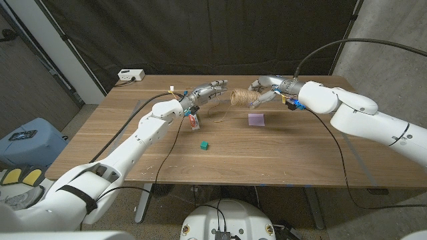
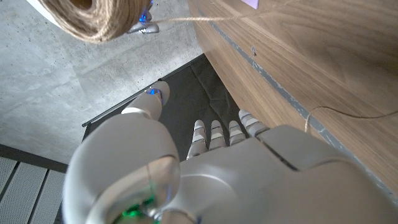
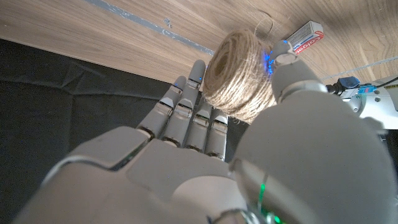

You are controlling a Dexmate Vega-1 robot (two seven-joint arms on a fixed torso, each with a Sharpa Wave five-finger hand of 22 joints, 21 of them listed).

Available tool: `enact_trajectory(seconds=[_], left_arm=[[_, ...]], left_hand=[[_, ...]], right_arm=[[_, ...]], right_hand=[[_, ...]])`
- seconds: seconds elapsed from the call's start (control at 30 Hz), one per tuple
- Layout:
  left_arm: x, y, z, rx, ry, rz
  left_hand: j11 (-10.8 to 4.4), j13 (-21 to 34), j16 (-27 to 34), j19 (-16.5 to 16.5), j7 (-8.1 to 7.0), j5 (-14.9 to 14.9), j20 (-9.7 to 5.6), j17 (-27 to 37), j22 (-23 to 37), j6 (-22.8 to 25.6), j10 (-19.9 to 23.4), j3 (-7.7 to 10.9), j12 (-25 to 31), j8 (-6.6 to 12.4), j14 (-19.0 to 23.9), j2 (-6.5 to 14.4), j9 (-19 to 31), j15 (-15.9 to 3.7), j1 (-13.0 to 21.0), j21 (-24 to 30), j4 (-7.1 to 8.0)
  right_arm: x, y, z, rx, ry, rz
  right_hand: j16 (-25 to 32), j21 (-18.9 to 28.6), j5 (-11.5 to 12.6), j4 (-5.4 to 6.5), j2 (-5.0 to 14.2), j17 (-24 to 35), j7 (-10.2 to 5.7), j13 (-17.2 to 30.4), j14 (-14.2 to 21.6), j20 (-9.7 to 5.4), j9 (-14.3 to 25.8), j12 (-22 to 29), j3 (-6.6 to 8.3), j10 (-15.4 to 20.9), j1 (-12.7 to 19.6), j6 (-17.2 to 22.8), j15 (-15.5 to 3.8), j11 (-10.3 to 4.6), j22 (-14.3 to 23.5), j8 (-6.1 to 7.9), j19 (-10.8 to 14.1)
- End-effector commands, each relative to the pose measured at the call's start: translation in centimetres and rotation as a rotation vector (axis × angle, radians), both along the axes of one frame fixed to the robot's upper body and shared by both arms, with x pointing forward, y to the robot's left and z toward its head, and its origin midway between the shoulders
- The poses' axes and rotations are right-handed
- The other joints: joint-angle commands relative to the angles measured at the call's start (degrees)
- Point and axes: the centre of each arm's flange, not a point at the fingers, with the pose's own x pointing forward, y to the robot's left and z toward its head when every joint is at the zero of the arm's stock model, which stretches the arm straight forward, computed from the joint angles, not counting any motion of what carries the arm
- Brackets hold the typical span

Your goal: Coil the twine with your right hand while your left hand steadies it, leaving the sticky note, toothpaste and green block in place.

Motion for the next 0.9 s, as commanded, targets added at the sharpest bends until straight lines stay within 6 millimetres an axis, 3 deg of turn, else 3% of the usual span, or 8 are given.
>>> enact_trajectory(seconds=[0.03, 0.9], left_arm=[[0.17, -0.64, 0.73, 0.059, -0.004, -0.037], [-0.52, -1.31, 1.50, 0.205, 0.008, -0.101]], left_hand=[[0.08, 0.2, 0.3, 0.0, 0.04, 0.3, 0.55, 0.3, 0.2, -0.5, 0.3, -0.03, 0.3, 0.34, 0.3, -0.1, 0.3, -0.02, 0.7, 0.1, -0.29], [1.00, 0.9, 0.0, -1.7, 1.30, 0.3, 1.29, 0.4, 0.3, -5.1, -2.6, -0.29, -0.2, -0.20, -1.7, -1.2, 0.3, 1.23, 2.4, -0.2, -0.11]], right_arm=[[0.27, -0.67, 0.65, 0.026, -0.003, 0.007], [-0.31, -1.08, 1.62, 0.050, -0.025, -0.003]], right_hand=[[0.3, 0.4, 0.3, 0.25, 2.92, 0.3, -2.22, 0.2, 0.7, -1.50, 0.2, 0.4, 0.04, 4.9, 2.2, 3.0, -8.96, -4.07, 0.1, 0.21, 0.4], [0.3, 0.4, 0.2, 0.50, 3.20, 0.6, -2.04, 0.3, 1.2, -1.63, 0.3, 0.3, -0.27, 5.3, 1.9, 3.3, -8.92, -3.84, 0.1, 0.00, 0.7]])
